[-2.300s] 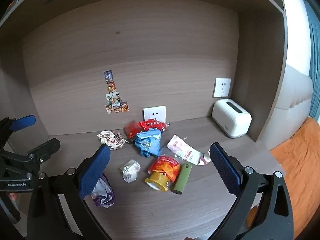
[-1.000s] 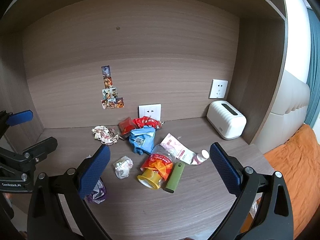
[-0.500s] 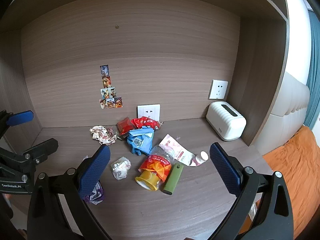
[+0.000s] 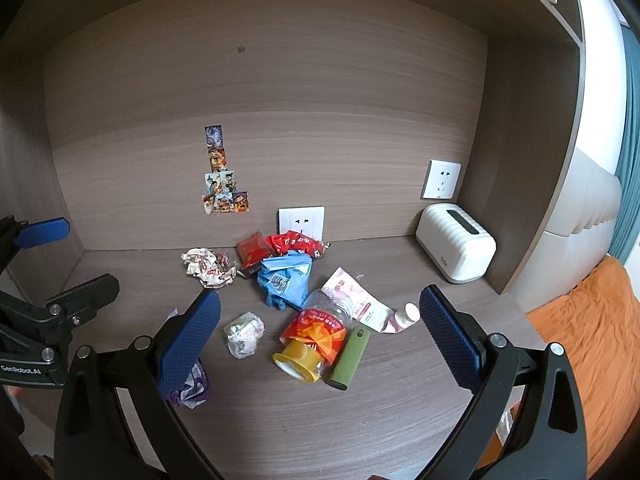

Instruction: Collect trash

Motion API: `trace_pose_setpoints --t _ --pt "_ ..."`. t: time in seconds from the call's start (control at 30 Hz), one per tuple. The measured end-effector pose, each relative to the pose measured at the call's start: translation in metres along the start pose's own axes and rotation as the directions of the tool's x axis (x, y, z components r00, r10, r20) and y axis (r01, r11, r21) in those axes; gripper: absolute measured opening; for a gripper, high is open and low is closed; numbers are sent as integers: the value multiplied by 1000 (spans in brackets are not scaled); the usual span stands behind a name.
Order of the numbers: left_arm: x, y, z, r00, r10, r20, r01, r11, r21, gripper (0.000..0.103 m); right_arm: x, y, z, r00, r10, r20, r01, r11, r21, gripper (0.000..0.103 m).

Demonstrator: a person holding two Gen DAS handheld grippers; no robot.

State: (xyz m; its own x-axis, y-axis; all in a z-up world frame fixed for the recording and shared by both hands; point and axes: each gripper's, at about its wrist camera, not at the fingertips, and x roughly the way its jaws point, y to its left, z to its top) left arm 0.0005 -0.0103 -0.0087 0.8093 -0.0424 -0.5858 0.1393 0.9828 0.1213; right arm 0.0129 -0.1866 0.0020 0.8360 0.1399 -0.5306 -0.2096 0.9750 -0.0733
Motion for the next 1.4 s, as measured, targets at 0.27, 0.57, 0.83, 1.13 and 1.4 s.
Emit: trace_pose_setpoints --t 0.27,0.57,0.83,1.13,1.4 --pt "4 3 -2 1000 -10 -13 10 1000 5 98 3 3 -3 1000 3 -11 -3 1000 3 99" --pt "11 6 -12 999 -45 -21 45 999 16 98 13 8 -5 999 1 -34 -1 1000 2 99" --pt "46 9 -45 992 -74 -102 79 996 50 98 42 21 -15 995 24 -98 -25 1000 -9 99" --pt "91 2 -78 974 -144 -176 164 981 105 98 103 50 -30 976 87 -199 -99 994 -53 99" --pt "128 4 -90 946 -244 -215 264 962 71 98 155 71 -43 952 130 -277 -162 982 -94 98"
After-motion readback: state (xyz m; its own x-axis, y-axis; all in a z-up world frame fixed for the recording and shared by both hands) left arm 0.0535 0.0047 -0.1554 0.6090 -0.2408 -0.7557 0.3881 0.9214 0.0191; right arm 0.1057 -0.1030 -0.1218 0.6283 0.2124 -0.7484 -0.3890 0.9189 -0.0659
